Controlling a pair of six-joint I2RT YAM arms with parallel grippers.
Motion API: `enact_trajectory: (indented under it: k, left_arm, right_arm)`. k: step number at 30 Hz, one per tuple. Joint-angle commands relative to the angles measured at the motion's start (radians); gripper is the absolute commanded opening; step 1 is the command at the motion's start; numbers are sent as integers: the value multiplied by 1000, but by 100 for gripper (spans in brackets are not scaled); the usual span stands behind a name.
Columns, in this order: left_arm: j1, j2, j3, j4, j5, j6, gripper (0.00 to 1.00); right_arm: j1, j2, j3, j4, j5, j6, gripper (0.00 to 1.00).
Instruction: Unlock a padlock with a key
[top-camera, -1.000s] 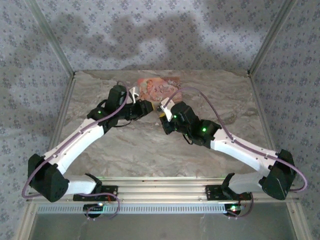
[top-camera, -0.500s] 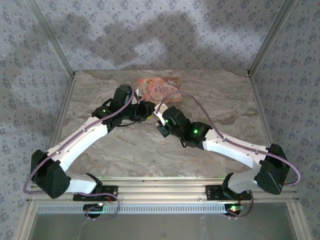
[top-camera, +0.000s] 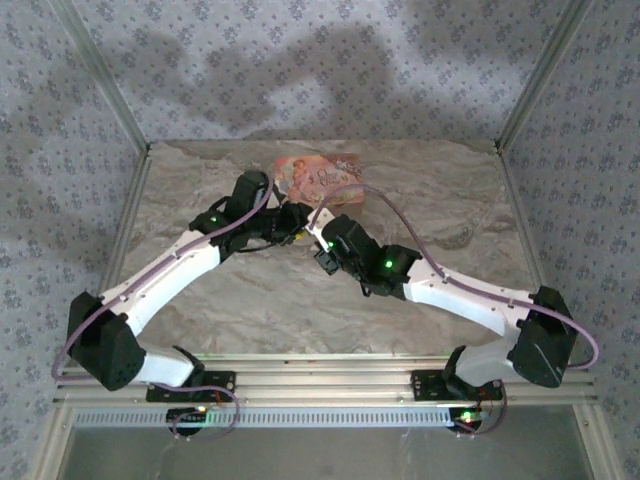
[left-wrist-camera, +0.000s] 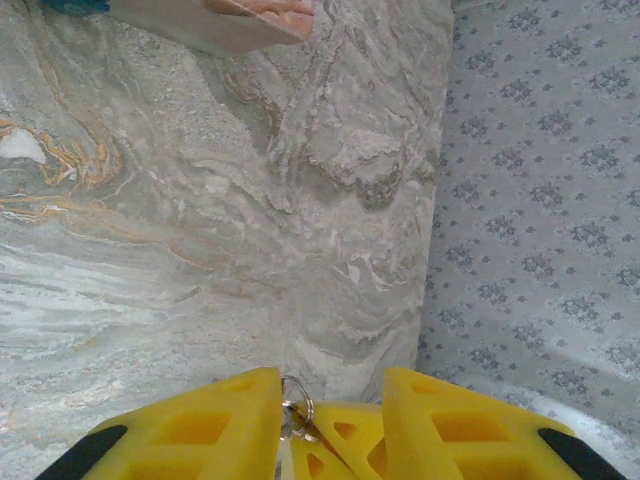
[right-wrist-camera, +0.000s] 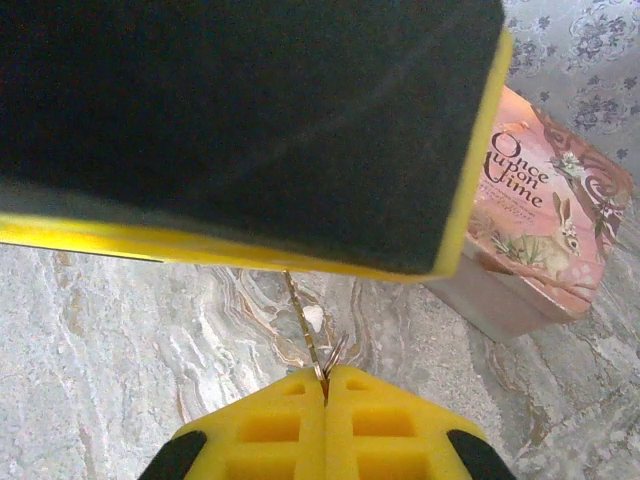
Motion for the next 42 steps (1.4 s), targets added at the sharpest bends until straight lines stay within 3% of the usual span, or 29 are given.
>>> enact_trajectory:
  k: [1,23,33,35,37,40,42]
  left_arm:
    - [-8,20,19,-41,17,-29,33]
    - [-8,21,-5,-41,1,-30,40]
    - [-8,41,-2,-22,27,-21,22]
    - [-6,41,-2,-21,27,-19,15]
    - [-8,42,-1,-19,33,-15,0]
    - [-7,38,11,-21,31,28,0]
    - [-8,31,34,-43,2,108,0]
  right_arm:
    - [5,7,38,37,34,-9,0]
    - [4,8,29,16,72,28,0]
    - [5,7,26,33,52,29,0]
    - [6,7,25,35,51,33,0]
    - [6,6,25,39,51,36,0]
    - [5,8,26,42,37,37,0]
    - [4,2,22,45,11,41,12]
